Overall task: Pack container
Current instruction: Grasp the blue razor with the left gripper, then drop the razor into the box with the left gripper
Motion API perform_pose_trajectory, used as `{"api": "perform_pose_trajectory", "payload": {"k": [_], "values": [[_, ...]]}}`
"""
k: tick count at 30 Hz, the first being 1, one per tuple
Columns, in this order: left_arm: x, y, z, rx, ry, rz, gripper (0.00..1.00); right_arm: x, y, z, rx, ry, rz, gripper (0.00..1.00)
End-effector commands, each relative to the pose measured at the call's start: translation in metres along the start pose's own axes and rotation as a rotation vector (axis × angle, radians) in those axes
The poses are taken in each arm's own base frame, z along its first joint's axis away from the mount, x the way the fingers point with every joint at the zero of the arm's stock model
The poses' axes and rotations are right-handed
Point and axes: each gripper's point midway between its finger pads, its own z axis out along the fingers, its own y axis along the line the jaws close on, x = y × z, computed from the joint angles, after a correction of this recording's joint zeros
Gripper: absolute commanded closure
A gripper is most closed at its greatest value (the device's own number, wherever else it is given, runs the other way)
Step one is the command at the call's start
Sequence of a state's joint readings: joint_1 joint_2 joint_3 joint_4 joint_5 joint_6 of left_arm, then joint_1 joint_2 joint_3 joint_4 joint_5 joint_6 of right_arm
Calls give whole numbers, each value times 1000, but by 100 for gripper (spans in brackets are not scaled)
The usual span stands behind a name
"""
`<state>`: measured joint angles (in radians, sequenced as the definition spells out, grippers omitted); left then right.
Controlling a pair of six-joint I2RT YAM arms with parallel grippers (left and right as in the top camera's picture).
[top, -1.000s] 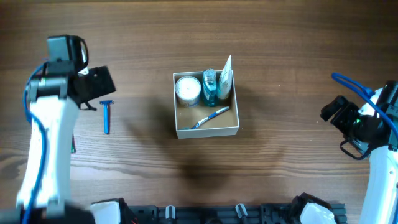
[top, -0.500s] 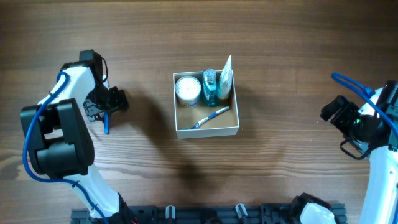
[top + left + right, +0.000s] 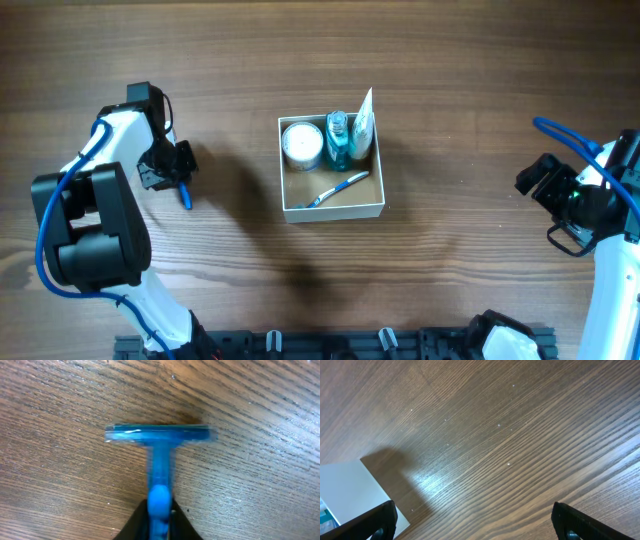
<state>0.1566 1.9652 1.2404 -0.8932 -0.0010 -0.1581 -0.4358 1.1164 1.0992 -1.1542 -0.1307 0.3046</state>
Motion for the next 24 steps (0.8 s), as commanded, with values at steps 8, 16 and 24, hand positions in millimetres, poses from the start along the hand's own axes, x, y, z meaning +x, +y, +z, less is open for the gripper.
{"api": "perform_pose_trajectory", "payload": {"k": [8, 16, 24], "values": [[-1, -26, -57, 43, -131, 67, 96, 0, -1, 2, -1, 8, -12, 0], [90, -168, -224, 183, -670, 961, 96, -1, 0, 2, -3, 3, -13, 0], [172, -242, -188, 190, -591, 1445, 96, -2, 0, 2, -3, 1, -12, 0]]}}
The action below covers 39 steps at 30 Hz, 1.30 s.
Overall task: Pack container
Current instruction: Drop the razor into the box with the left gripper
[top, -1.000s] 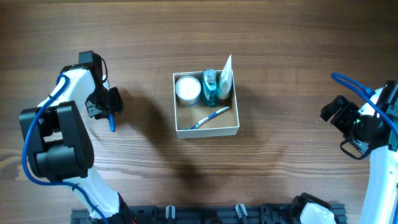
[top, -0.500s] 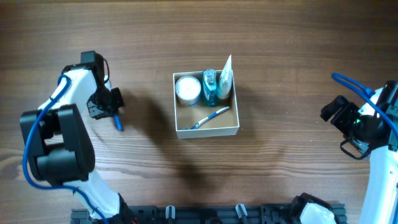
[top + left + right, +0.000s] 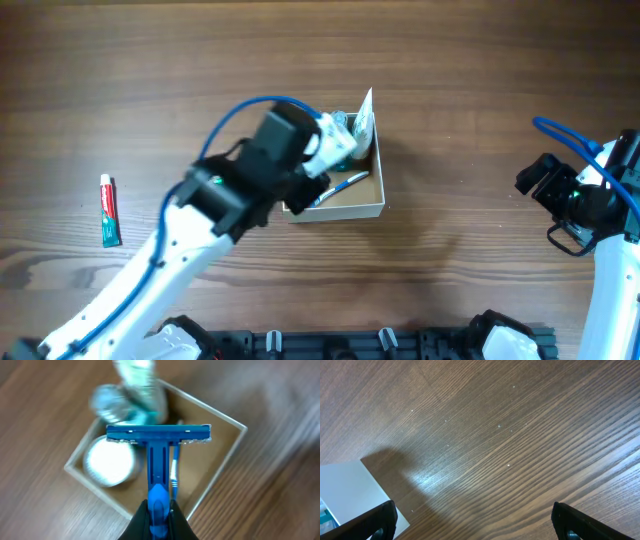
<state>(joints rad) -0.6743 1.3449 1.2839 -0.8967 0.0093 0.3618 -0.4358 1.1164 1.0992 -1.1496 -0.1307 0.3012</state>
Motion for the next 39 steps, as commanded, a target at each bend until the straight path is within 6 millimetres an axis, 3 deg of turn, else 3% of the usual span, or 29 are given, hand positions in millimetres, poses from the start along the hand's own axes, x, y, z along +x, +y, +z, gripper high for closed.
{"api": "perform_pose_trajectory", "payload": {"k": [1, 8, 11, 14, 16, 18, 21, 24, 26, 27, 30, 33, 36, 39], "values": [[9, -18, 36, 54, 93, 119, 96, 0, 0, 2, -2, 6, -8, 0], [37, -13, 96, 89, 250, 86, 96, 0, 0, 2, -2, 6, -8, 0], [46, -15, 108, 103, 292, 78, 94, 0, 0, 2, -2, 6, -9, 0], [48, -16, 111, 105, 301, 78, 74, 0, 0, 2, -2, 6, -8, 0], [49, -16, 109, 105, 308, 80, 55, 0, 0, 2, -2, 6, -8, 0], [53, -10, 107, 72, 327, 85, 50, 0, 0, 2, -2, 7, -9, 0], [49, 8, 88, -39, 329, 13, 50, 0, -1, 2, -1, 8, -9, 0], [32, 47, 25, -243, 214, -193, 42, 0, -1, 2, -1, 8, -9, 0], [40, 77, -14, -336, 158, -298, 26, 0, 0, 2, -2, 6, -9, 0], [53, 101, -37, -392, 133, -395, 22, 0, 0, 2, -2, 6, -9, 0], [95, 152, -75, -482, 110, -615, 15, 0, 0, 2, -2, 6, -8, 0], [160, 207, -101, -584, 94, -966, 15, 0, 0, 2, -2, 6, -9, 0], [230, 235, -101, -570, 130, -1258, 15, 0, 0, 2, -3, 6, -8, 0], [273, 243, -89, -564, 198, -1420, 15, 0, 0, 2, -3, 5, -8, 0]]}}
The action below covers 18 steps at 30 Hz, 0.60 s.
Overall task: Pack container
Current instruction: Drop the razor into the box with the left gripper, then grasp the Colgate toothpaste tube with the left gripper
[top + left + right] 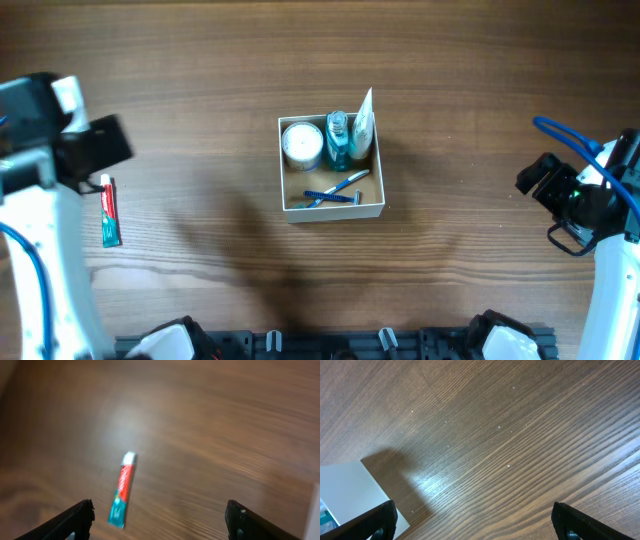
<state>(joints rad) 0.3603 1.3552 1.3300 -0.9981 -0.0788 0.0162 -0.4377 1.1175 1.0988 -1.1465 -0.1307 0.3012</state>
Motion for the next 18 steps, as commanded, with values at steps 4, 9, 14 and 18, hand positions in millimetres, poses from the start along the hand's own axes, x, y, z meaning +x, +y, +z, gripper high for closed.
{"api": "perform_pose_trajectory", "payload": {"k": [4, 9, 14, 18], "values": [[45, 40, 94, 5, 314, -265, 15, 0, 0, 2, -2, 8, -10, 0], [75, 38, 139, 1, 469, -265, 15, 0, 0, 2, -2, 7, -11, 0], [99, 36, 163, -3, 573, -264, 16, 0, 0, 2, -2, 6, -10, 0], [104, 39, 172, -25, 587, -258, 16, 0, 0, 2, -3, 6, -11, 0]]}}
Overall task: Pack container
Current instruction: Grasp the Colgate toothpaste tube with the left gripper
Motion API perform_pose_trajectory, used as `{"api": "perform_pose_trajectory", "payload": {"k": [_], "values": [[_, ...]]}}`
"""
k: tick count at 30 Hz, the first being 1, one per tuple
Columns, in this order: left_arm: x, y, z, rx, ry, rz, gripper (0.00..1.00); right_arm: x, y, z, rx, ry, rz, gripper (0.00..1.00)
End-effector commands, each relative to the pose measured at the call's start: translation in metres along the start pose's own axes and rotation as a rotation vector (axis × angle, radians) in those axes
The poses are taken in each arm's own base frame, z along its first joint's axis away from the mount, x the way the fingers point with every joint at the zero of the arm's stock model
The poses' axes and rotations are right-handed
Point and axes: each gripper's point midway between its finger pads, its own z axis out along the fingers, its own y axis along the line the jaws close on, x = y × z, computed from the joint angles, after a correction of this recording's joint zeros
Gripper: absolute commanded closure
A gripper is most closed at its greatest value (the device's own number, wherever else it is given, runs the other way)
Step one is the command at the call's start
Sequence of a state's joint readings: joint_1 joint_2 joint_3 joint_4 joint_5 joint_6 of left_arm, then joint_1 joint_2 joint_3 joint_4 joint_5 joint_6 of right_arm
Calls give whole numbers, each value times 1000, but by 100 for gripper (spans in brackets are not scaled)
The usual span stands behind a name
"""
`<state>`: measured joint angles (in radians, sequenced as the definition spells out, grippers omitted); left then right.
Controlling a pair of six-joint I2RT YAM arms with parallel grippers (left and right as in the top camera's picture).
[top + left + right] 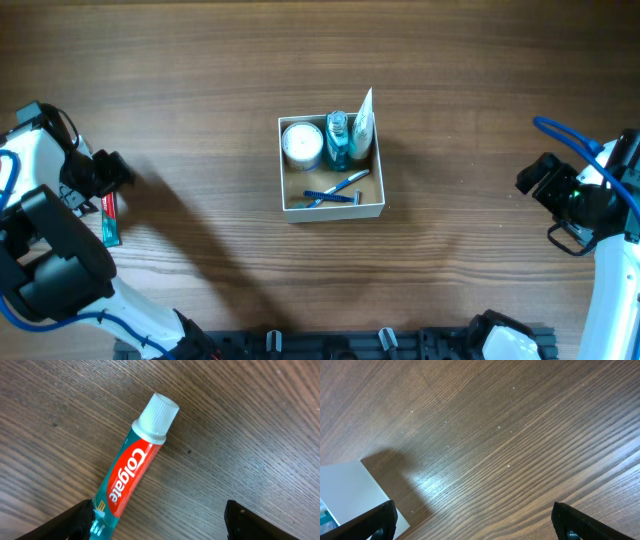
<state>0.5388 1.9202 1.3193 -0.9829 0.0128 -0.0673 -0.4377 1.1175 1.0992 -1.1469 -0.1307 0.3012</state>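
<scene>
The white box (335,212) stands mid-table and holds a white jar (301,144), a teal bottle (338,140), a white tube (362,125), a toothbrush (348,183) and a blue razor (328,196). A red and teal toothpaste tube (110,224) lies flat at the far left. My left gripper (104,186) hangs open low over the toothpaste tube (131,467), whose white cap points away from me. Its lower end lies against my left finger (82,522). My right gripper (475,522) is open over bare wood at the far right.
A corner of the white box (350,492) shows at the left of the right wrist view. My right arm (590,195) and its blue cable sit at the table's right edge. A black rail runs along the front edge (330,342).
My left gripper was high over the table's left side with the toothpaste small below. Now it is low over the tube, still open. The right arm has not moved.
My left gripper was shut on the blue razor at the table's left. Then it held the razor over the box. Later the razor lay in the box and the gripper was open above the toothpaste, where it now sits low.
</scene>
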Motion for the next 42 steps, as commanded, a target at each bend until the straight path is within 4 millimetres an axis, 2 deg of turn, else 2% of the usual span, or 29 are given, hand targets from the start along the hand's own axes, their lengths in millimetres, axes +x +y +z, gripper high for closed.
{"api": "perform_pose_trajectory", "payload": {"k": [1, 6, 13, 16, 18, 19, 21, 27, 32, 33, 34, 36, 39, 42], "values": [[2, 3, 12, -9, 19, -23, 17, 0, 0, 2, -3, 5, -11, 0], [7, 7, 29, -26, 28, -20, 17, 0, 0, 2, -3, 5, -11, 0], [9, 9, 36, -36, 22, -21, 18, 0, 0, 2, -3, 6, -11, 0], [10, 8, 36, -32, 24, -21, 32, 0, 0, 2, -2, 7, -10, 0], [10, 8, 36, -31, 25, -22, 48, 0, 0, 2, -2, 7, -11, 0], [11, 7, 36, -27, 28, -24, 53, 0, 0, 2, -2, 7, -10, 0], [11, 7, 36, -24, 28, -24, 57, 0, 0, 2, -2, 7, -11, 0], [11, 5, 36, -15, 29, -25, 80, 0, 0, 2, -2, 8, -11, 0], [11, 4, 36, -6, 29, -26, 84, 1, 0, 2, -2, 8, -11, 0], [11, 4, 36, -6, 29, -32, 86, 1, 0, 2, -2, 8, -11, 0], [11, 4, 36, -6, 28, -52, 93, 1, 0, 2, -2, 8, -11, 0], [8, -3, 31, 31, 21, -62, 96, 1, 0, 2, -2, 8, -11, 0], [0, -16, 9, 90, -18, -52, 96, 0, 0, 2, -2, 7, -11, 0], [-8, -41, -37, 135, -116, 9, 96, 0, 0, 2, -2, 7, -11, 0]]}}
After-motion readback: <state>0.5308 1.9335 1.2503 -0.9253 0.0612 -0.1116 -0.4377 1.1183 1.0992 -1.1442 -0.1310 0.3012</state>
